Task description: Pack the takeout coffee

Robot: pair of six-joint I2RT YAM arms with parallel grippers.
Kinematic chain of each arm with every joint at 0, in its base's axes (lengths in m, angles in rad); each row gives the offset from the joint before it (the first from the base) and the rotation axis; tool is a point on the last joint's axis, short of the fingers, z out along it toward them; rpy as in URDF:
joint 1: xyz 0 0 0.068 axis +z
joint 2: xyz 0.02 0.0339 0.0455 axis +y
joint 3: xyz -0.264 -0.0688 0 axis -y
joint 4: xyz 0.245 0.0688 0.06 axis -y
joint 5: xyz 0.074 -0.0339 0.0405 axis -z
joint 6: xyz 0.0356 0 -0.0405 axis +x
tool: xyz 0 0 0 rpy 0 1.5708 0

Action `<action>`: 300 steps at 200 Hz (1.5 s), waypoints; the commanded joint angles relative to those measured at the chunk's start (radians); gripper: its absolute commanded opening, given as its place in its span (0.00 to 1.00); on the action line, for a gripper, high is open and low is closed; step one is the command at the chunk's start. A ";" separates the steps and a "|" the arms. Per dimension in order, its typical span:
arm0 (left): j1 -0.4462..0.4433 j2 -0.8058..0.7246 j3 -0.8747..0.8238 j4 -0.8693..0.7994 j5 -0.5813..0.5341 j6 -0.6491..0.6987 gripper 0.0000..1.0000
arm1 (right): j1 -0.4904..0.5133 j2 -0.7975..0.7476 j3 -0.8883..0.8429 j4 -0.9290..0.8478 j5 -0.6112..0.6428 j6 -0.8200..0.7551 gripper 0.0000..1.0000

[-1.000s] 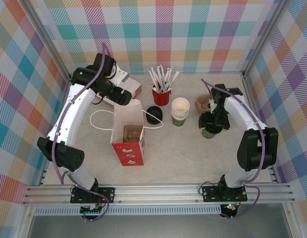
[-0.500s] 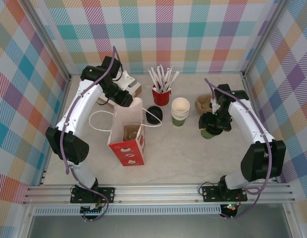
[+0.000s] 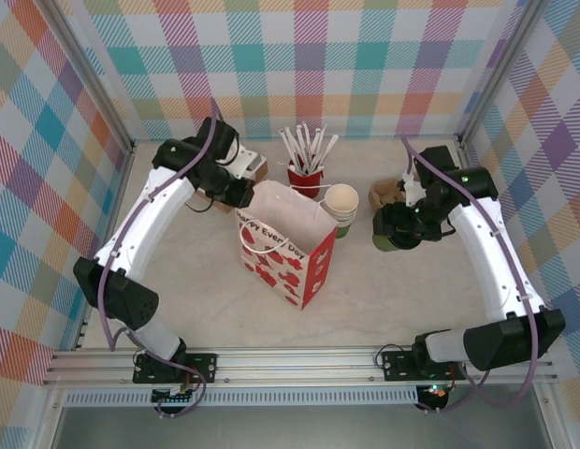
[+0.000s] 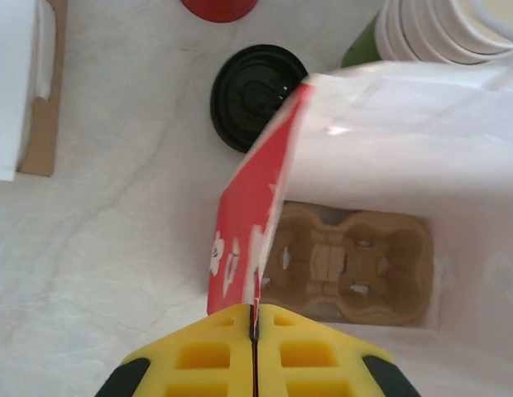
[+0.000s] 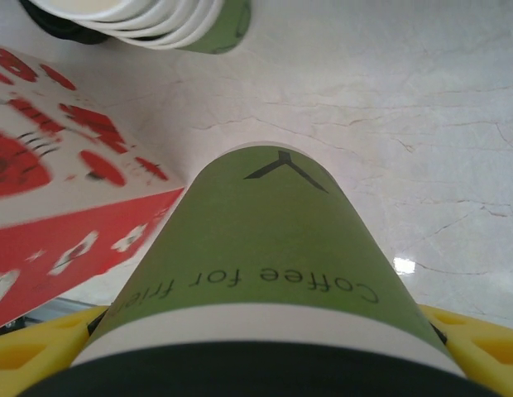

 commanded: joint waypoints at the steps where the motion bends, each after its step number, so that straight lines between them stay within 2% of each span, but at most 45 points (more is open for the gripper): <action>1: -0.023 -0.060 -0.055 0.055 0.023 -0.087 0.08 | 0.020 -0.017 0.113 -0.101 -0.014 0.025 0.68; 45: -0.034 -0.069 -0.097 0.066 0.027 -0.090 0.09 | 0.115 0.049 0.370 -0.191 0.013 0.051 0.67; 118: -0.062 -0.075 -0.107 0.100 0.069 -0.097 0.09 | 0.457 0.244 0.717 -0.226 0.042 0.120 0.66; 146: -0.070 -0.079 -0.112 0.103 0.069 -0.101 0.10 | 0.555 0.326 0.821 -0.229 0.054 0.131 0.66; 228: -0.075 -0.090 -0.129 0.117 0.081 -0.105 0.10 | 0.683 0.493 0.850 -0.306 0.124 0.133 0.66; 300: -0.076 -0.105 -0.157 0.131 0.085 -0.098 0.10 | 0.722 0.573 0.833 -0.360 0.119 0.128 0.67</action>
